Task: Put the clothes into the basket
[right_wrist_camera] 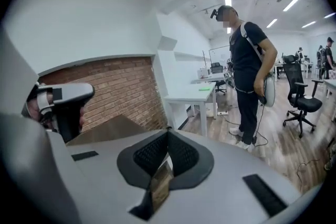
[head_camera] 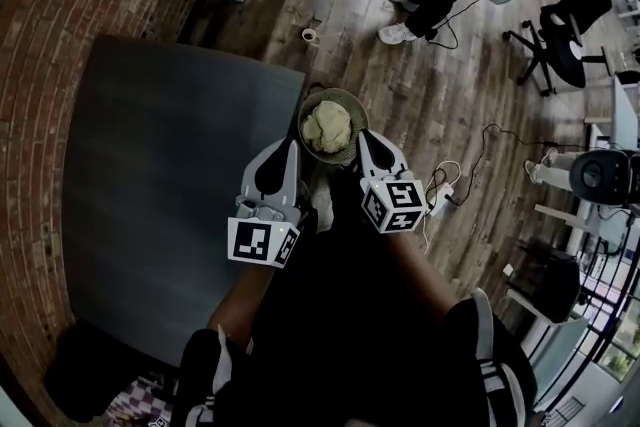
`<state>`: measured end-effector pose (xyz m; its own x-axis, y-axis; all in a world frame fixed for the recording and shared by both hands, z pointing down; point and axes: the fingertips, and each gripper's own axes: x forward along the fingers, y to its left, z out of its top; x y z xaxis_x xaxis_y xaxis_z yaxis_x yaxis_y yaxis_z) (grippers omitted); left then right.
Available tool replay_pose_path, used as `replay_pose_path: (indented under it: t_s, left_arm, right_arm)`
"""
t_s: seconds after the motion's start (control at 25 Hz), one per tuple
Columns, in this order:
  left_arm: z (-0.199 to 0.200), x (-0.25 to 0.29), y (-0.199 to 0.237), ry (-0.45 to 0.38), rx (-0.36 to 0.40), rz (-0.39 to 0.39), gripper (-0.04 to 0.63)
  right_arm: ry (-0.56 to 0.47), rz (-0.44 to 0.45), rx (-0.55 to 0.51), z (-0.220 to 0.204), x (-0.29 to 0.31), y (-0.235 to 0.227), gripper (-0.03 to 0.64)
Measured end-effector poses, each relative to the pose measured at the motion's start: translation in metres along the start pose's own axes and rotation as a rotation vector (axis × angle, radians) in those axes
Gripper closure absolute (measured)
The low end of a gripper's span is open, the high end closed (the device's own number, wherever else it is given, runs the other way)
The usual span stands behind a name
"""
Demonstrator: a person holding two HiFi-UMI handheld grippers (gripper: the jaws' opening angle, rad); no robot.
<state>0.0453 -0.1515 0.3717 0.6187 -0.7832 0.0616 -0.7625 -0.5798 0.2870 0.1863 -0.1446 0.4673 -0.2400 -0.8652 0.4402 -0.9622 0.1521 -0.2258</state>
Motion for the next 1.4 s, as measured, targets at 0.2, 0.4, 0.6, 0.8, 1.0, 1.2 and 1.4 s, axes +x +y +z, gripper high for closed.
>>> replay_pose_path:
  t_s: [0.2,0.4,0.6,0.8,1.0,1.2,1.4]
  left_arm:
    - [0.005,-0.021,-0.004,-0.016,0.004,-0.014,0.592]
    - [0.003,-0.028,-0.007,-0.006,0.017,-0.03,0.592]
    - [0.008,-0.034,-0.009,-0.019,0.026,-0.039,0.592]
    - [0.013,-0.037,-0.008,-0.028,0.028,-0.037,0.592]
    - [0.015,-0.035,-0.008,-0.033,0.02,-0.021,0.592]
    - [0.018,-0.025,-0.019,-0.038,0.038,-0.024,0.592]
    - [0.018,-0.024,-0.021,-0.029,0.046,-0.033,0.592]
  right_arm:
    - [-0.137,0.0,-0.015,0.024,-0.039,0.027,0.611]
    - [-0.183,0.009,-0.024,0.034,-0.054,0.04,0.611]
    - [-0.198,0.017,-0.047,0.037,-0.061,0.049,0.611]
    - [-0.214,0.013,-0.052,0.043,-0.066,0.052,0.611]
    - [-0.214,0.025,-0.056,0.048,-0.068,0.053,0.611]
    - [-0.237,0.021,-0.046,0.056,-0.073,0.04,0.611]
    - [-0.248,0.018,-0.049,0.058,-0.077,0.039,0.611]
